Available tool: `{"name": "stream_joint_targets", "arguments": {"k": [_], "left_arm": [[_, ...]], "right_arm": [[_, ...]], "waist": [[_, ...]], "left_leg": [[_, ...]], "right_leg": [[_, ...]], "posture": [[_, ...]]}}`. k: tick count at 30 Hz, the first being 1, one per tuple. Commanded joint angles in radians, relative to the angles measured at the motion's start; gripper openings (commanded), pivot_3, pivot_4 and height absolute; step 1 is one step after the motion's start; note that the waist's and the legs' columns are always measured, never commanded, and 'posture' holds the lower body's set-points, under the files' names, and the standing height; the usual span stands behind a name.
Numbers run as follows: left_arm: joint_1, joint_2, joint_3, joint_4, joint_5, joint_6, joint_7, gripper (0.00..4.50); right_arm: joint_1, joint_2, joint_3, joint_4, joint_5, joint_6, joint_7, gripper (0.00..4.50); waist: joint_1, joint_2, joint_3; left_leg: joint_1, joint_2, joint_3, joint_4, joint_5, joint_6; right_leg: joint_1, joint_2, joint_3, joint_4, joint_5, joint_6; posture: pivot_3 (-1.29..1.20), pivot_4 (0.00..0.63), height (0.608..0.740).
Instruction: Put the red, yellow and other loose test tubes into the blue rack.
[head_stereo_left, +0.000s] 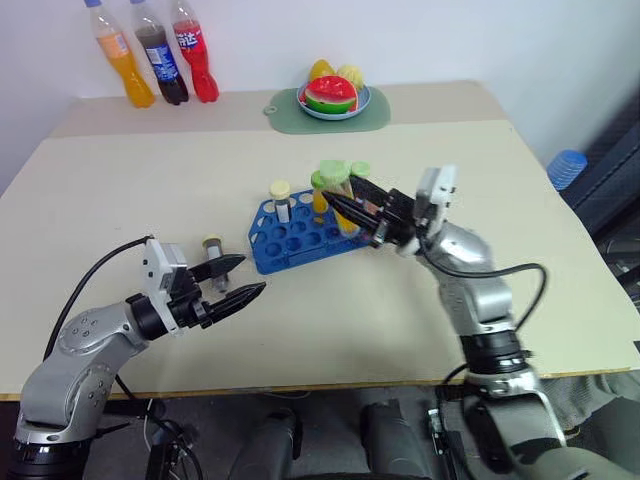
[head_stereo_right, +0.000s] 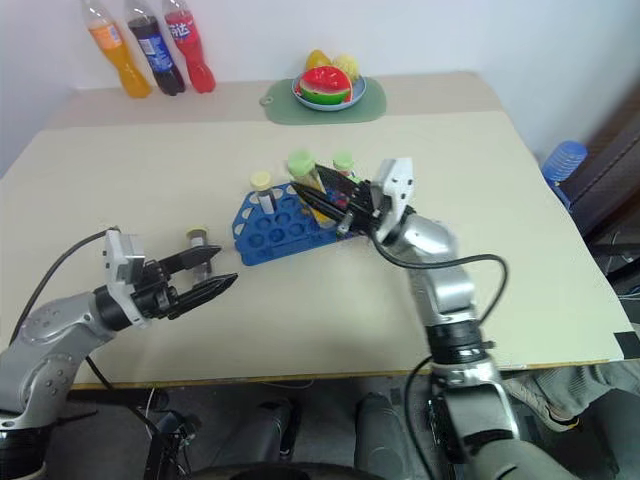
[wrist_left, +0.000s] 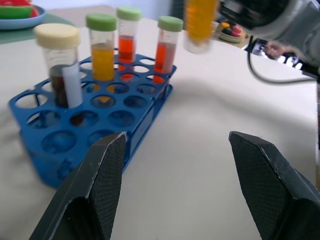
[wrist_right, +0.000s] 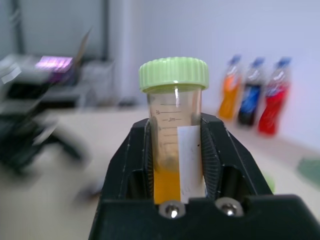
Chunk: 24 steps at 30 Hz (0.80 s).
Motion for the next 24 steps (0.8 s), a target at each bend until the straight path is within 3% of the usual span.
{"name": "stream_joint_targets", "arguments": {"k": [1,5,13,24], "left_arm": [[0.011,0.001,0.036,-0.039,-0.013,-0.016,0.013,3.42],[0.028,-0.002,0.052,-0.063,-0.030,-0.006,0.035,3.42],[0.054,-0.005,0.062,-0.135,-0.052,0.026,0.094,3.42],[0.074,0.015,0.101,-0.120,-0.068,0.023,0.106,3.42]], "right_arm": [[-0.022,0.090,-0.008,0.127,-0.072,-0.164,-0.112,0.80],[-0.039,0.159,-0.010,0.280,-0.139,-0.290,-0.202,0.80],[-0.090,0.193,-0.017,0.577,-0.220,-0.490,-0.289,0.80],[-0.038,0.223,0.023,0.613,-0.222,-0.553,-0.245,0.80]], "waist": [[0.002,0.000,0.000],[-0.003,0.000,0.000],[-0.010,0.000,0.000],[-0.027,0.001,-0.001]], "left_leg": [[0.000,0.000,0.000,0.000,0.000,0.000],[0.000,0.001,0.000,0.000,0.001,-0.001],[0.001,0.002,0.001,-0.001,0.001,-0.001],[0.002,0.004,0.000,-0.002,0.001,-0.002]], "right_leg": [[0.000,0.000,0.000,0.000,0.000,0.000],[-0.001,0.001,0.000,0.001,0.000,-0.001],[-0.002,0.003,0.000,0.002,0.001,-0.001],[-0.001,0.004,0.000,0.003,0.001,-0.002]], "posture": [[0.00,0.150,0.740],[0.00,0.150,0.740],[0.00,0.150,0.740],[0.00,0.150,0.740]]}}
